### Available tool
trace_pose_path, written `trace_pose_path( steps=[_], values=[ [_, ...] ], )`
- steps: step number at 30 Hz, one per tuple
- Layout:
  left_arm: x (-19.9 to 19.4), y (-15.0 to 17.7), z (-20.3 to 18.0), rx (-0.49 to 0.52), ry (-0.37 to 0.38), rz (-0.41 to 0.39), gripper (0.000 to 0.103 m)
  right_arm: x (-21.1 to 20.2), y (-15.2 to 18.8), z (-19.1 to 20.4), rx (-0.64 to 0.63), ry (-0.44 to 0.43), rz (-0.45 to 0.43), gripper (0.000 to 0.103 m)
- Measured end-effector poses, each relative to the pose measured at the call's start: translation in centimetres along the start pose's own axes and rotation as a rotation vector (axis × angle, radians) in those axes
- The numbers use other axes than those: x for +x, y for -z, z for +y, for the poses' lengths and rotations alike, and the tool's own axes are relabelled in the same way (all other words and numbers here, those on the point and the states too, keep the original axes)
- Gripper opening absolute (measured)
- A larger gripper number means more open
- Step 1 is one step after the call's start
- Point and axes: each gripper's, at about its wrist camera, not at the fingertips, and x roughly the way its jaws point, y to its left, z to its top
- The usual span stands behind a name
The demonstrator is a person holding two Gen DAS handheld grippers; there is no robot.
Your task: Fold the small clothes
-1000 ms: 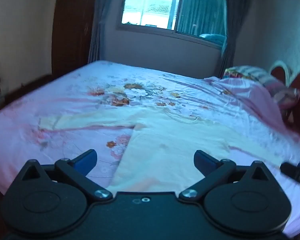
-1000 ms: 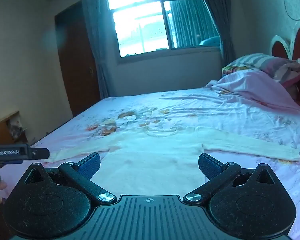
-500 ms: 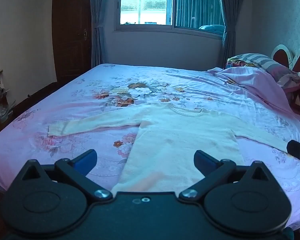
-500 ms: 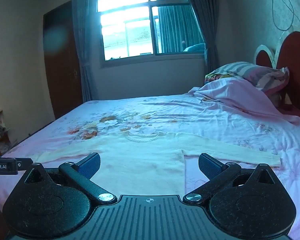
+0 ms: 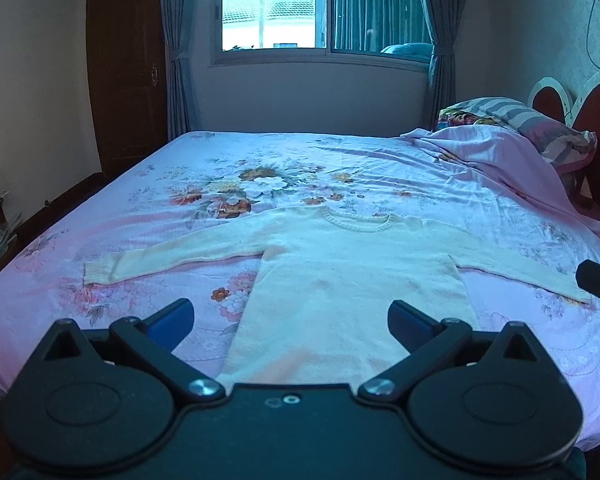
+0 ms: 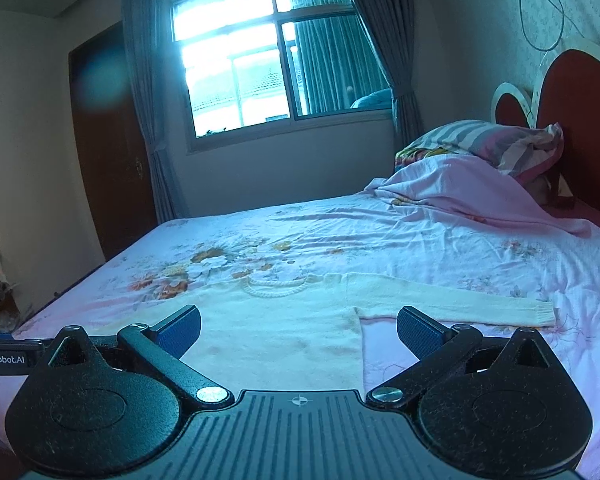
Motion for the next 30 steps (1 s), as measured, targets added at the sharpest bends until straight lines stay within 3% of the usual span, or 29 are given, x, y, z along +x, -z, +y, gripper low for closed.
trace_pose_path(
  steps=[2, 15, 30],
  values=[
    [0.1, -0.1, -0.1, 0.005, -0.003, 0.002, 0.102, -0.1, -0.5, -0.6, 0.001, 0.005, 0.007, 0.103],
    [0.2, -0.1, -0.3, 0.010, -0.013, 0.005, 0.102, 1.2, 3.7, 6.0, -0.016, 0.051, 0.000, 0.103],
    [0.5, 0.2, -0.2, 0.005, -0.007, 0.011, 0.102, 1.9, 4.5, 6.9, -0.015, 0.059, -0.001, 0.103]
  ],
)
